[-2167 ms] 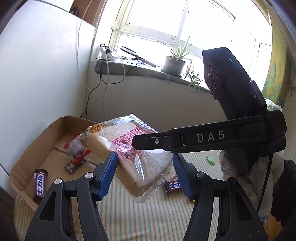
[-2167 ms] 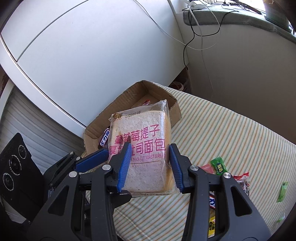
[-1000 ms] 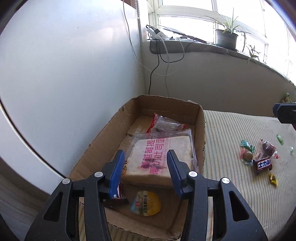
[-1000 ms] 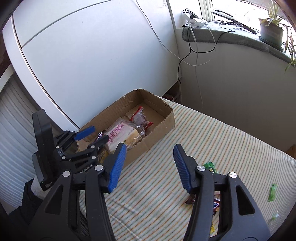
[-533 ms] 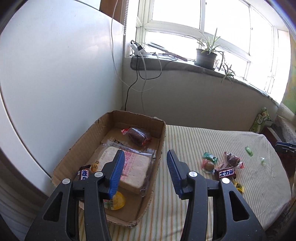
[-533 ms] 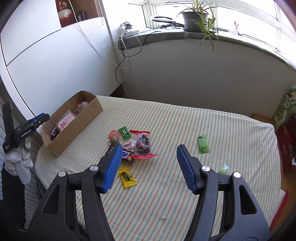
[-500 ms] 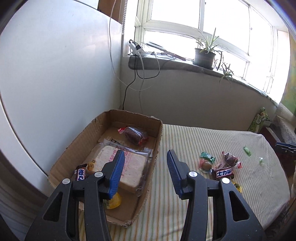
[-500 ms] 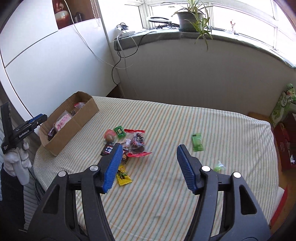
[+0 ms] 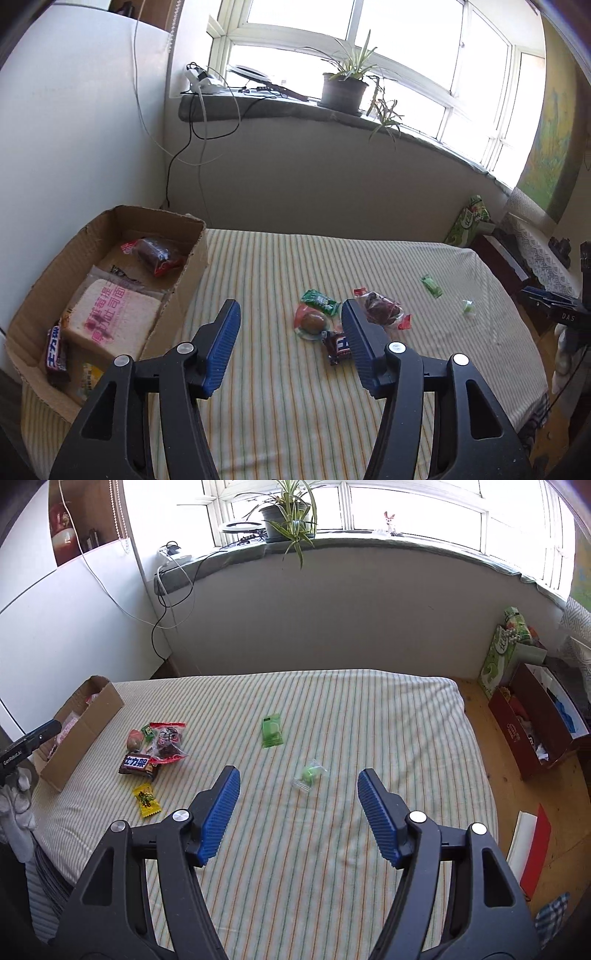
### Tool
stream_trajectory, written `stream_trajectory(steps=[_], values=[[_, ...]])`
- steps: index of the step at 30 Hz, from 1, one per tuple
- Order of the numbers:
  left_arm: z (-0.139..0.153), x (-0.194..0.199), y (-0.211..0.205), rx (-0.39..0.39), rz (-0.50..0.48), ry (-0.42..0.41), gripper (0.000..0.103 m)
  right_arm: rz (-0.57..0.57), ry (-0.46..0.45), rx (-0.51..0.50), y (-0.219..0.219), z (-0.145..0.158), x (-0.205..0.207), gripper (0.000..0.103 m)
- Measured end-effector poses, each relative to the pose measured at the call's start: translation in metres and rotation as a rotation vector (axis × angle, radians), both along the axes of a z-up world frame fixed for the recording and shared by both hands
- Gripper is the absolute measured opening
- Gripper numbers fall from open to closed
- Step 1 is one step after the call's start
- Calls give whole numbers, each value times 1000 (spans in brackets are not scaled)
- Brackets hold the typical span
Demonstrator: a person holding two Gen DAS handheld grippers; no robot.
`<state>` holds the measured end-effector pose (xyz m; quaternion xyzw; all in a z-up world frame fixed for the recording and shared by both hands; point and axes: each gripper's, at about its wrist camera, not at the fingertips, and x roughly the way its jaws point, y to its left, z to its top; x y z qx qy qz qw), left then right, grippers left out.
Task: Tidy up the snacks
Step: 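Withdraw both tools from the box toward the remaining snacks, then grasp the red-ended chocolate egg packet with the left tool while the right tool grasps the green candy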
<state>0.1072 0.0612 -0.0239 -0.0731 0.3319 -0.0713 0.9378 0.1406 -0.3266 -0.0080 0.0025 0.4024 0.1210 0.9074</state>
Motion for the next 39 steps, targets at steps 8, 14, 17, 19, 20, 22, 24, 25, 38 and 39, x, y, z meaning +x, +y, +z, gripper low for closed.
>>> stream_trajectory(steps=[8,14,17,19,20,22,24,25,38,39], values=[[-11,23,-55,19,-80,43,70,26,29,-36,-1,-24,15,69],[-20,40,-89,30,-131,84,70,48,60,-65,6,-40,28,70],[-30,51,-104,24,-157,116,70,57,68,-69,7,-48,32,75],[-36,59,-112,22,-168,136,70,68,81,-71,8,-54,36,75],[-39,62,-116,17,-171,146,70,74,86,-75,10,-56,37,75],[-45,68,-123,8,-178,164,70,83,98,-81,11,-62,40,75],[-50,76,-127,-13,-175,184,70,89,116,-77,13,-66,46,75],[-53,80,-127,-27,-174,198,70,93,121,-79,14,-68,49,75],[-69,100,-129,-2,-149,224,50,92,175,-75,28,-89,68,54],[-70,101,-132,10,-152,220,48,91,177,-74,28,-90,69,53]])
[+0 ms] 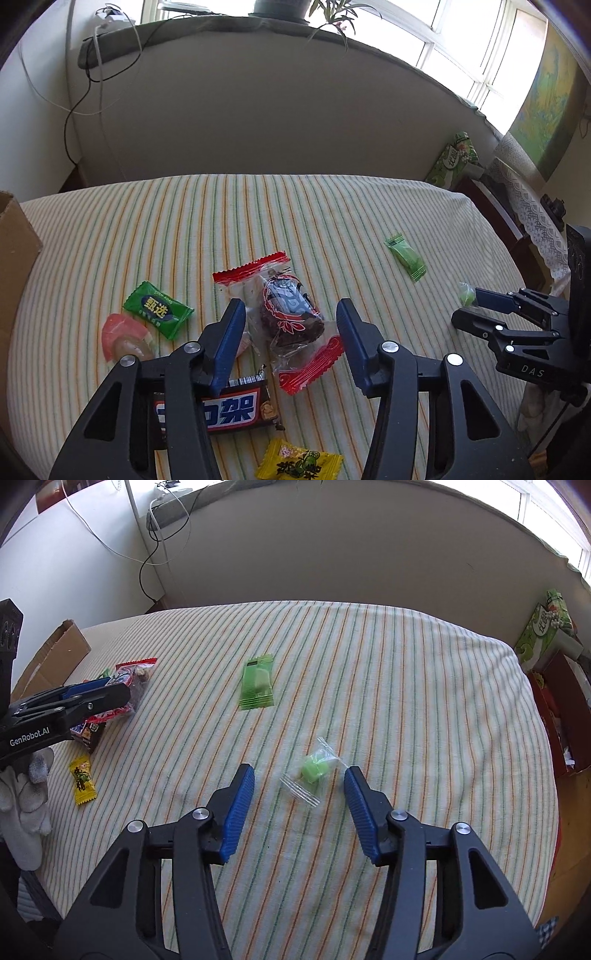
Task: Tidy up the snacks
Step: 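Grasp the red-ended chocolate egg packet with the left tool while the right tool grasps the green candy, then carry both snacks over the cardboard box and open both tools to drop them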
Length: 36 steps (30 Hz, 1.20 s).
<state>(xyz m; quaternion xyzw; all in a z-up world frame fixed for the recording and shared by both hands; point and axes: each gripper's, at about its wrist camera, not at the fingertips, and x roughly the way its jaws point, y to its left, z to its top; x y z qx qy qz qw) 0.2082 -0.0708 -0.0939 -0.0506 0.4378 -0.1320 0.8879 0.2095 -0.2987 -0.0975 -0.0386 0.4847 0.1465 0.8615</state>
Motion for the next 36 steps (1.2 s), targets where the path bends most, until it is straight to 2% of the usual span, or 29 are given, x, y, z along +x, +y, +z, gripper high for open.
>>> stream_trajectory(steps=[1,5,7,8,20,30,36], values=[[-1,0,-1,0,-5,0,40,-2,-2,-1,0,0,0,50],[0,1,-6,36,-10,-12,39,-12,-2,-22,-2,-1,2,37],[-1,0,-6,48,-14,-21,36,-10,-2,-29,-3,0,1,26],[-1,0,-5,48,-18,-22,36,-9,-4,-38,-5,1,1,25],[8,-12,5,-2,-14,-44,34,-6,-21,-15,-10,8,-8,25],[39,-43,14,5,-11,-137,34,25,-69,-9,8,34,-26,25],[57,-61,31,-18,15,-185,34,56,-109,4,26,55,-40,25]])
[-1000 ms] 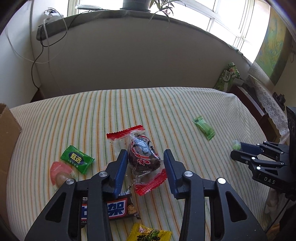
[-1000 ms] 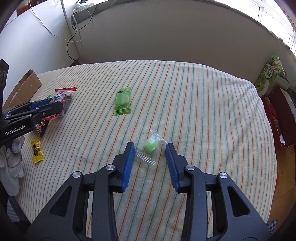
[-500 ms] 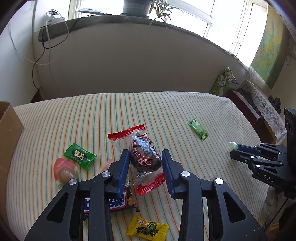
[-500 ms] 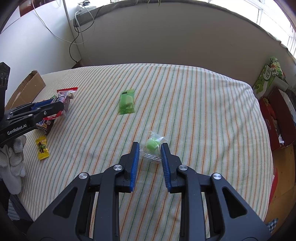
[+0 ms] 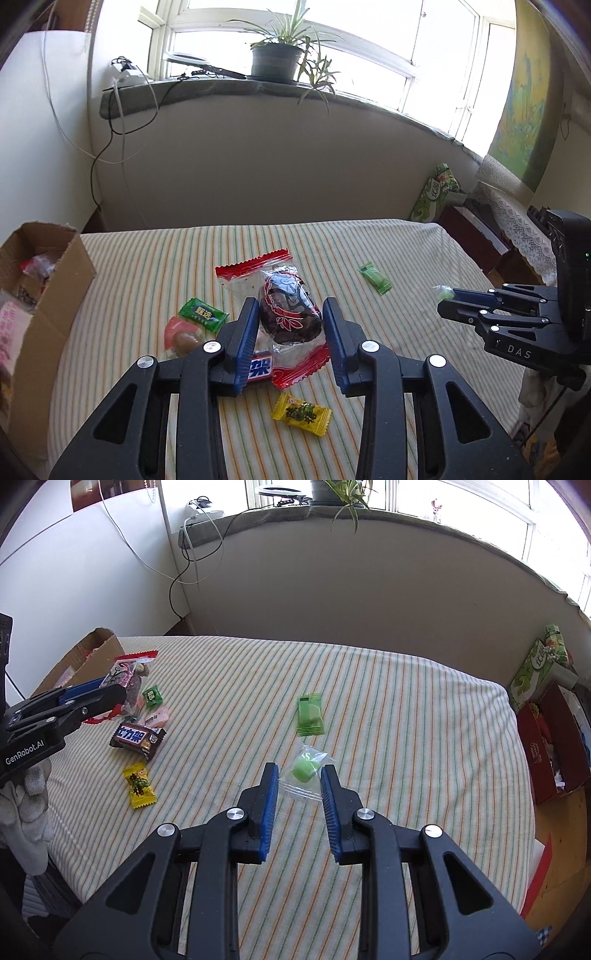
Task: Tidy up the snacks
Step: 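Carry both snacks over the cardboard box and open both tools to drop them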
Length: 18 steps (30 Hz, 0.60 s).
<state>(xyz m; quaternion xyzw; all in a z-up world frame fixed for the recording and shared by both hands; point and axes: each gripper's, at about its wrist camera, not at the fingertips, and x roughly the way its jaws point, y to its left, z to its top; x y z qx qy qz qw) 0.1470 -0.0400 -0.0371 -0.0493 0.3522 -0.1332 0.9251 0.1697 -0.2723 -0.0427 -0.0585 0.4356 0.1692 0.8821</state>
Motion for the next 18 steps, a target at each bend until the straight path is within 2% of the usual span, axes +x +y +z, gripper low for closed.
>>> stream_trajectory(steps=[10,18], values=[[15,-31,49,-23,74,-51,34,93,-63,18,53,32,-18,24],[21,-56,98,-29,168,-85,34,193,-102,19,107,57,-22,24]])
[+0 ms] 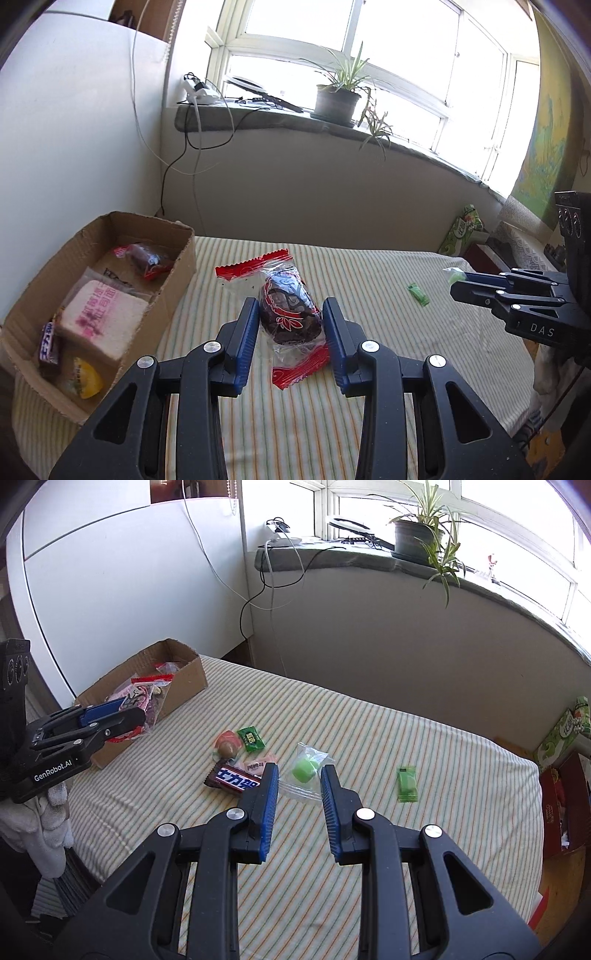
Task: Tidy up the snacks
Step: 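Carry both snacks over the cardboard box and open both tools to drop them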
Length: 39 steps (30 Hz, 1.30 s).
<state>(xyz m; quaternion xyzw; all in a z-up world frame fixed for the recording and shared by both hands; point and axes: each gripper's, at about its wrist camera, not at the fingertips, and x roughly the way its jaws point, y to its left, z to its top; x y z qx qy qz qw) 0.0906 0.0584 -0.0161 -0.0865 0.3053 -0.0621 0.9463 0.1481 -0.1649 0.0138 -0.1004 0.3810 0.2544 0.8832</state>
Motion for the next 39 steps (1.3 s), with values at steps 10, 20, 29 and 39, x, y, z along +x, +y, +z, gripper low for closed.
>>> stream_trajectory(steps=[10,20,29,39], values=[[-2,-22,65,13,151,-18,34,120,-12,6,77,9,15,25],[-15,-40,120,49,287,-2,34,229,23,38,162,6,43,25],[-23,-43,146,54,342,8,34,313,77,39,235,-9,58,25],[-24,-39,156,41,353,-1,37,373,86,15,286,-19,62,25]])
